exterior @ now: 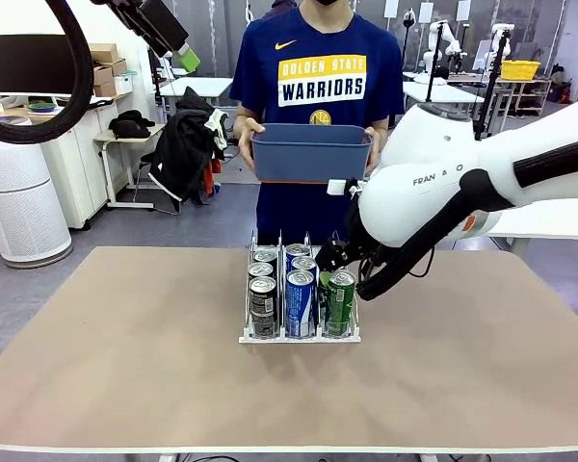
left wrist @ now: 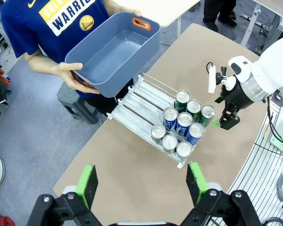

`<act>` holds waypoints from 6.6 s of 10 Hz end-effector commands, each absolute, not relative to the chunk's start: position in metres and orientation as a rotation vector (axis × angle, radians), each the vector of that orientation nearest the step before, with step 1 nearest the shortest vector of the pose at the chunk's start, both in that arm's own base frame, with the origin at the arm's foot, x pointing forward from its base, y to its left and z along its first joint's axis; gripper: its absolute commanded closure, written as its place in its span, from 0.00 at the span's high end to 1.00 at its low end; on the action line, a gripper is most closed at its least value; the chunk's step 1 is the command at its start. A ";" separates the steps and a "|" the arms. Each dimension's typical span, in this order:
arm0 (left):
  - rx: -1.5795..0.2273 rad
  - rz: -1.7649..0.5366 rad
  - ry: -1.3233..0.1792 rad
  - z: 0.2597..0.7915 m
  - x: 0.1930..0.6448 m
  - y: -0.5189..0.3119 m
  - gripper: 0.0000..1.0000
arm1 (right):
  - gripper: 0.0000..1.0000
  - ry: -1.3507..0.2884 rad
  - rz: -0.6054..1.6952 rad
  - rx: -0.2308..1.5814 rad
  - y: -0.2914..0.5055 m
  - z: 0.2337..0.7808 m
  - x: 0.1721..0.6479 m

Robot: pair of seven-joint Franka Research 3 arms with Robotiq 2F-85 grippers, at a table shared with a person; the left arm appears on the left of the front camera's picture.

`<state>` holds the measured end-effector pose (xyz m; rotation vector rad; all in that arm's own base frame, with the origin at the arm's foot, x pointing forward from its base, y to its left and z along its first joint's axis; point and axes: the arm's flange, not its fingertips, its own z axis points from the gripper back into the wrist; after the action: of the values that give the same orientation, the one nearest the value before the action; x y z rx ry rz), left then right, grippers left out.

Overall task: Fill the beverage cans into the dispenser.
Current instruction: Place the picked Sprite in the line of the Automatic Can Dispenser with the same cans.

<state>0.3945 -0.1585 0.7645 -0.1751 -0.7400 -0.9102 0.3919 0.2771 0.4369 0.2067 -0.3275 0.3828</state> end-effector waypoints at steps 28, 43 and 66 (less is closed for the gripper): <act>-0.175 -0.909 -0.740 0.764 0.393 -0.157 1.00 | 1.00 -0.636 0.525 0.320 0.154 0.782 0.426; -0.175 -0.909 -0.740 0.764 0.393 -0.157 1.00 | 1.00 -0.604 0.653 0.428 0.119 0.822 0.419; -0.175 -0.909 -0.740 0.764 0.393 -0.157 1.00 | 1.00 -0.604 0.635 0.404 0.121 0.820 0.412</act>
<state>0.3945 -0.1584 0.7645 -0.1751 -0.7402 -0.9100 0.4148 0.1210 0.8223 0.3999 -0.6002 0.6383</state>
